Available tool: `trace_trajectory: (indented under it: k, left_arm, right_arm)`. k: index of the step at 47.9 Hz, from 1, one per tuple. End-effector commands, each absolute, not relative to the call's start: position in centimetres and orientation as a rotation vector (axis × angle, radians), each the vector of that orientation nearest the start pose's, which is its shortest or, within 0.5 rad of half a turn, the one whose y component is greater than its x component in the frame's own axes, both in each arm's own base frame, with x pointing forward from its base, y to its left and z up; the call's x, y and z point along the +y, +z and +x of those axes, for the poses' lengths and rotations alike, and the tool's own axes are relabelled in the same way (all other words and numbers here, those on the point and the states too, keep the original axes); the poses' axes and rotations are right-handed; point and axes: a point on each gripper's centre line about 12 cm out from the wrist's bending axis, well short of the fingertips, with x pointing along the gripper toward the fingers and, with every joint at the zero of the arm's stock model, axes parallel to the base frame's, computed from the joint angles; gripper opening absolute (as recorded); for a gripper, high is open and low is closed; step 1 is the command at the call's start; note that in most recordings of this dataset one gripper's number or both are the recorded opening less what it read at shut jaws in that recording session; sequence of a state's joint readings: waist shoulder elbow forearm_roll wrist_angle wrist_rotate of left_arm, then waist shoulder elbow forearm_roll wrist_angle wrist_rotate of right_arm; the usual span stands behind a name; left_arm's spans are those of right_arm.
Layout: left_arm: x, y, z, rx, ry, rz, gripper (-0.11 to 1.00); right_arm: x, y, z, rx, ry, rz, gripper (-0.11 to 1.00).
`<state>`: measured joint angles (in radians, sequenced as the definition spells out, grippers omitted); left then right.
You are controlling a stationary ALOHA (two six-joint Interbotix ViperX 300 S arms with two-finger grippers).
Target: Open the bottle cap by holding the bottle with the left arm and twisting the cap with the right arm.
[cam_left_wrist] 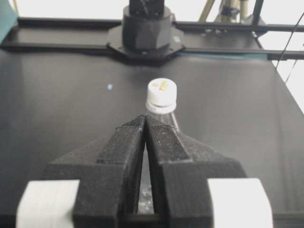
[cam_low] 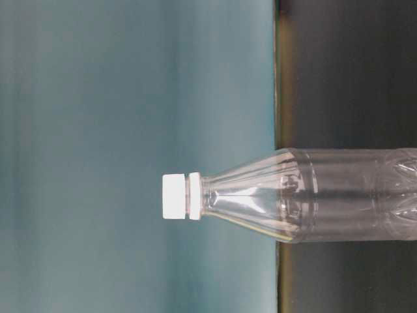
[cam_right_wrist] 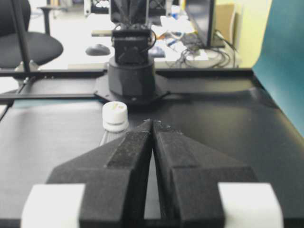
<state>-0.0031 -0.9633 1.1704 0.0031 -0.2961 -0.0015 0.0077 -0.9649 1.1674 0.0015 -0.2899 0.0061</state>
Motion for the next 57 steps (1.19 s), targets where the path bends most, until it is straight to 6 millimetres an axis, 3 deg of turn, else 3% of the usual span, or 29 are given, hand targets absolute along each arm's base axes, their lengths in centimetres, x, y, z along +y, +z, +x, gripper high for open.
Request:
trace_trajectory:
  k: [1, 4, 8, 15, 25, 29, 37, 40, 57]
  left_arm:
    - [0.0, 30.8, 20.4, -0.11, -0.005, 0.044, 0.14]
    - [0.0, 31.7, 20.8, -0.126, -0.002, 0.05, 0.19]
    - [0.0, 33.0, 21.3, -0.149, -0.003, 0.056, 0.11]
    - [0.0, 35.1, 22.7, -0.175, -0.001, 0.056, 0.11]
    - [0.2, 36.8, 24.8, -0.214, 0.004, 0.058, 0.14]
    - [0.2, 36.5, 25.9, -0.213, 0.002, 0.058, 0.27]
    - [-0.1, 36.2, 28.2, -0.222, -0.008, 0.055, 0.76]
    - [-0.1, 36.1, 29.1, -0.232, -0.01, 0.053, 0.9]
    - [-1.3, 32.6, 34.1, -0.226, -0.054, 0.022, 0.93]
  right_arm:
    - [-0.1, 30.0, 20.1, -0.095, -0.004, 0.006, 0.03]
    - [-0.1, 30.1, 20.2, -0.086, -0.005, 0.012, 0.03]
    - [-0.1, 30.3, 20.5, -0.058, -0.006, 0.017, 0.0]
    - [-0.1, 30.4, 20.9, -0.014, -0.006, 0.02, 0.0]
    - [-0.1, 30.4, 21.2, 0.011, -0.008, 0.024, 0.0]
    - [-0.1, 30.4, 21.3, 0.011, -0.009, 0.029, 0.0]
    - [-0.2, 30.4, 21.4, 0.014, -0.013, 0.039, 0.0]
    - [-0.3, 30.4, 21.4, 0.014, -0.015, 0.041, 0.0]
    - [-0.3, 30.8, 21.4, 0.024, -0.016, 0.07, 0.0]
